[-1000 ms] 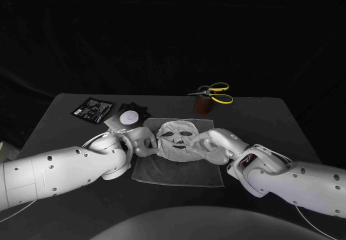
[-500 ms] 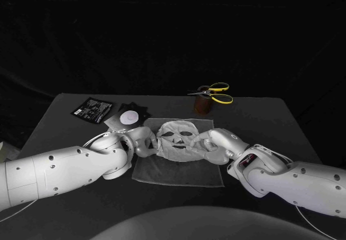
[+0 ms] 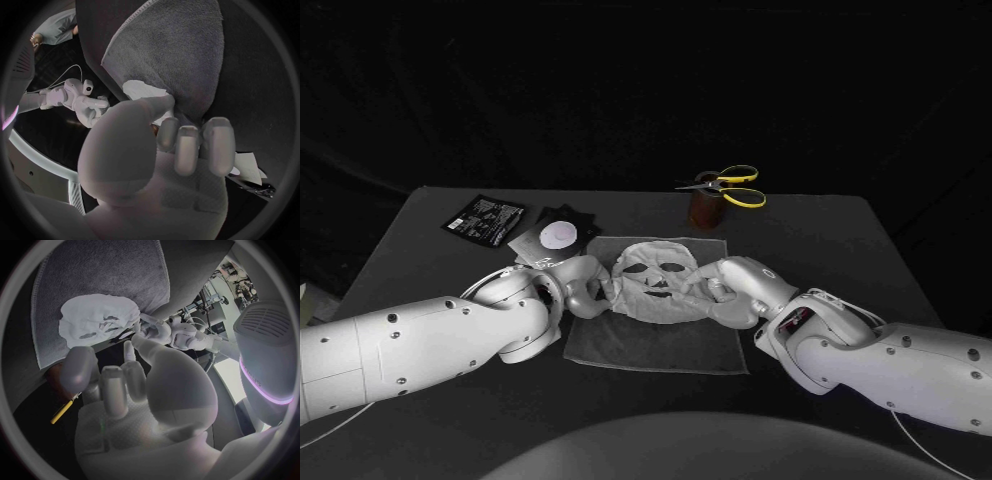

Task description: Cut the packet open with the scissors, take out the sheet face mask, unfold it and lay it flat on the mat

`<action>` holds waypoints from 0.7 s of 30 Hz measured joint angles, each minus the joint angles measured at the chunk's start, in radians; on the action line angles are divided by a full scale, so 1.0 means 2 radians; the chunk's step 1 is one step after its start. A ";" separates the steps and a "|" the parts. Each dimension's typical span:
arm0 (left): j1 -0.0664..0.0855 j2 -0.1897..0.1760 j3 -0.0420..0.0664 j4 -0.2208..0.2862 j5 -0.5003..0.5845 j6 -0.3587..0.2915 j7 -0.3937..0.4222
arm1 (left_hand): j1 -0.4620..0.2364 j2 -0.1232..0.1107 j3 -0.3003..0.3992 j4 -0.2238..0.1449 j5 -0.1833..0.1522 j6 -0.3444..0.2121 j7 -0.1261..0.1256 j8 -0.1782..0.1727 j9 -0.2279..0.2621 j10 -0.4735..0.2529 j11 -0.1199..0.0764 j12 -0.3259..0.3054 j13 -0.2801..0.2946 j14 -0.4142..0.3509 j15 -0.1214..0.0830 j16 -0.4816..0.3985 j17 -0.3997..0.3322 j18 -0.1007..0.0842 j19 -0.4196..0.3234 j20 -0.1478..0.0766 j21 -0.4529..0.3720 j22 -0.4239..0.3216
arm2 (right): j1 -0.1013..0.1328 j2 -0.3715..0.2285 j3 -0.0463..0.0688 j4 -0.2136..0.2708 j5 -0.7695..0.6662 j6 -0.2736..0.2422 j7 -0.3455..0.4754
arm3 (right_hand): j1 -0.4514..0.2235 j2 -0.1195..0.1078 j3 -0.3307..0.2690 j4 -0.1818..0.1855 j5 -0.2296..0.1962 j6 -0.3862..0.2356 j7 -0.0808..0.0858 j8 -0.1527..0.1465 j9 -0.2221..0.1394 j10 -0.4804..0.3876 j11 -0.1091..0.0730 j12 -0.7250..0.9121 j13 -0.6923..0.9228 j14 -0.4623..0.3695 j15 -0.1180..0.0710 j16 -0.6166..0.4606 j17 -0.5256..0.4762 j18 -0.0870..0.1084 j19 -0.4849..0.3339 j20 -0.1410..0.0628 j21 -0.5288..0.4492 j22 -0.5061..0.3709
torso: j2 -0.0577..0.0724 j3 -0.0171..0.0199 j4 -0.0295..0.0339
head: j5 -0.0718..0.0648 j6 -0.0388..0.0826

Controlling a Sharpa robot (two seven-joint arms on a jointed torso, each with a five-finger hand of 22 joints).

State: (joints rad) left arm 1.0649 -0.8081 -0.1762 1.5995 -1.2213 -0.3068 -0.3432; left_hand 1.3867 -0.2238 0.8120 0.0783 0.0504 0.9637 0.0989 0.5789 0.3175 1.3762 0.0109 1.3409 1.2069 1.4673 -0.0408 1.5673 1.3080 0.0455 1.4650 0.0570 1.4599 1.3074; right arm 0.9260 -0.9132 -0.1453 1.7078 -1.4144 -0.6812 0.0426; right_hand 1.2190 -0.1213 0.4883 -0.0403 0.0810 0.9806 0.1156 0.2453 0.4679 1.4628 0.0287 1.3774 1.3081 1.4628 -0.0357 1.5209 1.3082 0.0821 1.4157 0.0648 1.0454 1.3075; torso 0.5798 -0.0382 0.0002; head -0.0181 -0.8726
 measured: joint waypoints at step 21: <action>0.001 -0.028 0.008 0.010 0.086 0.015 -0.010 | -0.016 0.000 0.016 -0.013 0.000 0.001 -0.003 0.006 0.000 0.004 0.000 0.000 0.002 -0.002 -0.002 0.000 0.000 0.000 0.000 0.000 0.002 0.000 | 0.000 -0.003 0.000 -0.001 0.001 0.000 -0.002 | 0.000 0.000 0.000 0.000 0.000 0.003 0.001 0.000 0.000 0.001 0.001 0.000 0.000 0.000 0.000 -0.002 0.000 0.000 0.000 0.000 0.000 0.000 | 0.000 0.0000 0.0000 | 0.001 0.000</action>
State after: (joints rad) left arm 1.0659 -0.8648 -0.1606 1.6194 -1.0490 -0.2760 -0.3627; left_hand 1.3549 -0.2240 0.8436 0.0520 0.0501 0.9651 0.0937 0.5899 0.3182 1.3835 0.0106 1.3409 1.2117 1.4632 -0.0445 1.5671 1.3080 0.0456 1.4649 0.0571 1.4629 1.3079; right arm 0.9258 -0.9186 -0.1453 1.7051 -1.4132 -0.6807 0.0378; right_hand 1.2189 -0.1213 0.4883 -0.0403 0.0810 0.9864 0.1179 0.2453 0.4677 1.4648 0.0307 1.3774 1.3076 1.4627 -0.0357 1.5171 1.3076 0.0820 1.4157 0.0648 1.0454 1.3079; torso 0.5794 -0.0382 0.0001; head -0.0151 -0.8726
